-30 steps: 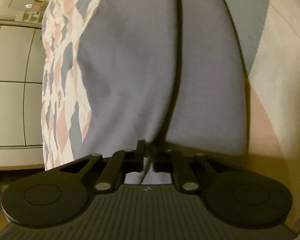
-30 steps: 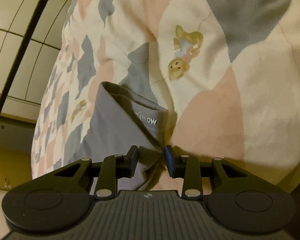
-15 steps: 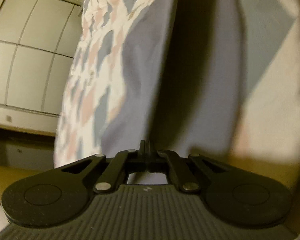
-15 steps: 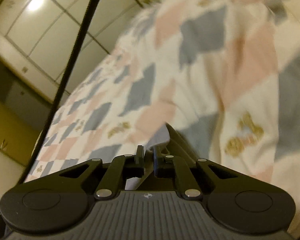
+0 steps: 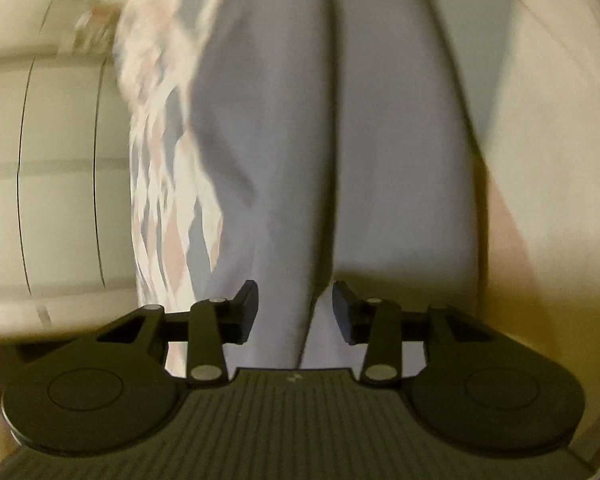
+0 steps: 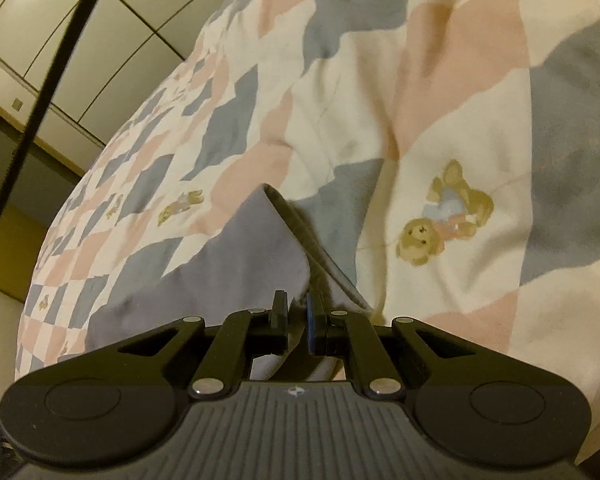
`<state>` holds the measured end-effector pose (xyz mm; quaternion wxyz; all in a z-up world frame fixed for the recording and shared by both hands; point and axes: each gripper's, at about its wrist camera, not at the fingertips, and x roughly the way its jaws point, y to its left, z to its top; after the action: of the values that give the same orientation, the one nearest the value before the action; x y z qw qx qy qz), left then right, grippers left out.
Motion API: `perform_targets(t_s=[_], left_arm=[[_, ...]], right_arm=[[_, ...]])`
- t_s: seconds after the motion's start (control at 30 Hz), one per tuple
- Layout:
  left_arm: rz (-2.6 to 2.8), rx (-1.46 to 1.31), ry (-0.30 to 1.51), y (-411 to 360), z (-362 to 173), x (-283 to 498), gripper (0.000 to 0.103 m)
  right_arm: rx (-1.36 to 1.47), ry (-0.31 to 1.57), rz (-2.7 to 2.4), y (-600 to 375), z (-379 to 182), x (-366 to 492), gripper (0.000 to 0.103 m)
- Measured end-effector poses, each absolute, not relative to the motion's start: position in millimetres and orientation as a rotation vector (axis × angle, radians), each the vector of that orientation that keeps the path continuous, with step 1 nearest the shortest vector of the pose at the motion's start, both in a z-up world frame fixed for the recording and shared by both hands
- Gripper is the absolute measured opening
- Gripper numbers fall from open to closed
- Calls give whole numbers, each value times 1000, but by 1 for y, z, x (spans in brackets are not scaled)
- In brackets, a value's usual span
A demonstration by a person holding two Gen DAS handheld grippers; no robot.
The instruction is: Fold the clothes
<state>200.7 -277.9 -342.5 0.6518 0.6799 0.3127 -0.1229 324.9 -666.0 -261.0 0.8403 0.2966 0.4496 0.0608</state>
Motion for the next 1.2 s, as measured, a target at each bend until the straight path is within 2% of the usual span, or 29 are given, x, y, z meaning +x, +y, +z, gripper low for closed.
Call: perform_targets(t_s=[0.1, 0.17, 0.2, 0.3, 0.47, 0.6, 0.73, 0.83, 1.03, 1.2], left_arm=[[-279, 1541, 705, -272, -350, 205, 38], [-273, 1545, 678, -270, -356, 210, 34], [-268, 1549, 658, -270, -360, 212, 30], [-236, 1575, 605, -266, -365, 219, 4], [-83, 1565, 506, -268, -324, 224, 3], [-19, 1553, 526, -283, -301, 196, 3], [-99, 1569, 641, -301, -342, 154, 3], [-77, 1555, 676, -304, -365, 147, 3], [7, 1485, 657, -308, -345, 148, 2], [-5, 1470, 672, -314, -351, 142, 2]], right_arm=[[647, 961, 122, -667, -265, 324, 11], [652, 965, 125, -667, -266, 324, 13], [654, 966, 125, -667, -267, 324, 14], [659, 967, 123, -668, -270, 324, 14], [633, 942, 129, -668, -264, 326, 10], [593, 906, 139, -668, -253, 327, 9], [554, 871, 148, -668, -241, 328, 9], [529, 924, 116, -670, -256, 326, 9], [480, 898, 125, -667, -253, 320, 8], [435, 892, 113, -663, -256, 319, 8]])
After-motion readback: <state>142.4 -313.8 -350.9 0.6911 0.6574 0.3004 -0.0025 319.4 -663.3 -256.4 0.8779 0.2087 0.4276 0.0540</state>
